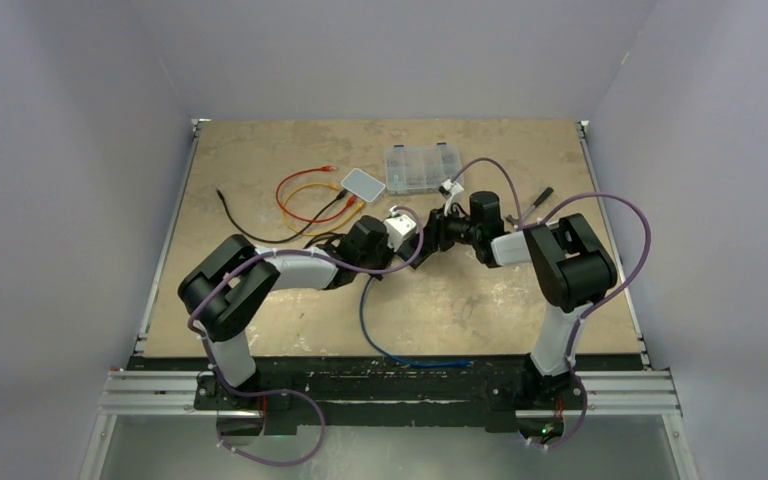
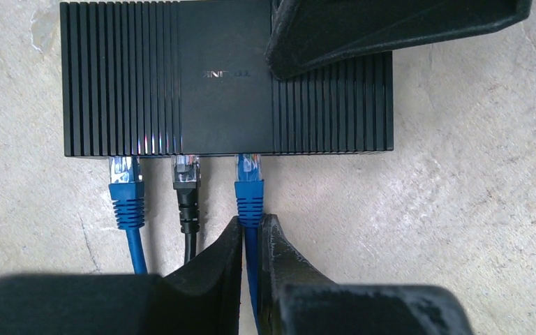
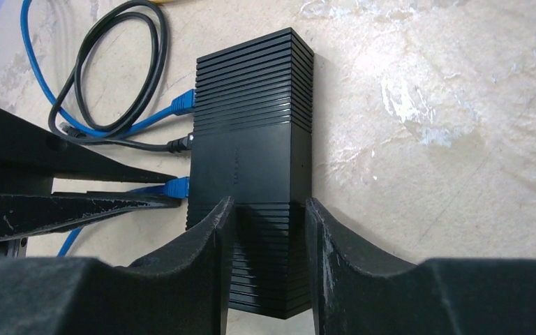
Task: Insert the plug into the switch port
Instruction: Insert the connector into the switch port.
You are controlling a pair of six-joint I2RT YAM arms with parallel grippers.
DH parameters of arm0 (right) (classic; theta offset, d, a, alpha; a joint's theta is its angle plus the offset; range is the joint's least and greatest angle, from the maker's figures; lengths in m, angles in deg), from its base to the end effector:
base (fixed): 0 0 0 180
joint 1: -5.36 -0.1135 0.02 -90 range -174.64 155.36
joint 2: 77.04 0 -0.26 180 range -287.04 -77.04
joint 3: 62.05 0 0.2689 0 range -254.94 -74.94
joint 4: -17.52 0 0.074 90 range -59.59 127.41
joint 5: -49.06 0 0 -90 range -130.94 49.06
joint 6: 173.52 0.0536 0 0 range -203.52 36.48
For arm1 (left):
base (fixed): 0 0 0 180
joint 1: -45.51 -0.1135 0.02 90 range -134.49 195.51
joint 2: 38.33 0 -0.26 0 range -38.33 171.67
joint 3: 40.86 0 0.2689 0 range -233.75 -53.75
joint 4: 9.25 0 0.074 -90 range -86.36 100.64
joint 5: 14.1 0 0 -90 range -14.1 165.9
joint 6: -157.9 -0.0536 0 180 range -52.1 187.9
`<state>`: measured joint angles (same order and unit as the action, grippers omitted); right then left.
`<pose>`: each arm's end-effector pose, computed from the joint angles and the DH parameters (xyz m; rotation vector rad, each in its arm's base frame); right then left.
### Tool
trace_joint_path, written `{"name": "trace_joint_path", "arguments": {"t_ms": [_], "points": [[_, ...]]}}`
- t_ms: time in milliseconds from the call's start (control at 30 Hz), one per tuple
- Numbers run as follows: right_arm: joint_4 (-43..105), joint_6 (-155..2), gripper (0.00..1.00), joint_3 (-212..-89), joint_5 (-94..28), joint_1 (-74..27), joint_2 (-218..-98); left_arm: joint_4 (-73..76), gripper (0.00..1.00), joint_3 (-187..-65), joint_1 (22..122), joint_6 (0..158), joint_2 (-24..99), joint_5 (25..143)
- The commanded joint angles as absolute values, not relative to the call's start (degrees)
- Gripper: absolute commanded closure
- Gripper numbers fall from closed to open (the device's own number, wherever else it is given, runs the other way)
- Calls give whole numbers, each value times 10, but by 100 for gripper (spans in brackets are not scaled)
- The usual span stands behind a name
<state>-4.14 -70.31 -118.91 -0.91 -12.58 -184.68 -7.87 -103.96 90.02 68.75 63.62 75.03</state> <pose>0.3407 0.1466 0.0970 -0.5279 2.0492 1.0526 0.2720 -0.2663 0.1168 0.8494 2.1423 -0.3960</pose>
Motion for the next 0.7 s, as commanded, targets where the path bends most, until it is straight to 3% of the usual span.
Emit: {"name": "trace_joint_path", "arguments": {"t_ms": [0,167,333,500,600,667], "points": [[32,-718,60,-1190,117,-191,-1877,-266,100,-1084,897,691,636,743],[17,-699,56,-1171,103,-189,-1850,-302,100,-1083,896,702,646,742],[-12,-660,34,-1121,-56,-162,-1751,-308,100,-1065,896,703,662,726],[36,-632,3,-1103,-187,-149,-1599,-303,100,-1085,885,698,678,712],[87,-622,1,-1092,-264,-149,-1497,-281,98,-1113,875,696,686,710],[131,-614,2,-1087,-331,-149,-1429,-269,90,-1127,873,697,686,708]]}}
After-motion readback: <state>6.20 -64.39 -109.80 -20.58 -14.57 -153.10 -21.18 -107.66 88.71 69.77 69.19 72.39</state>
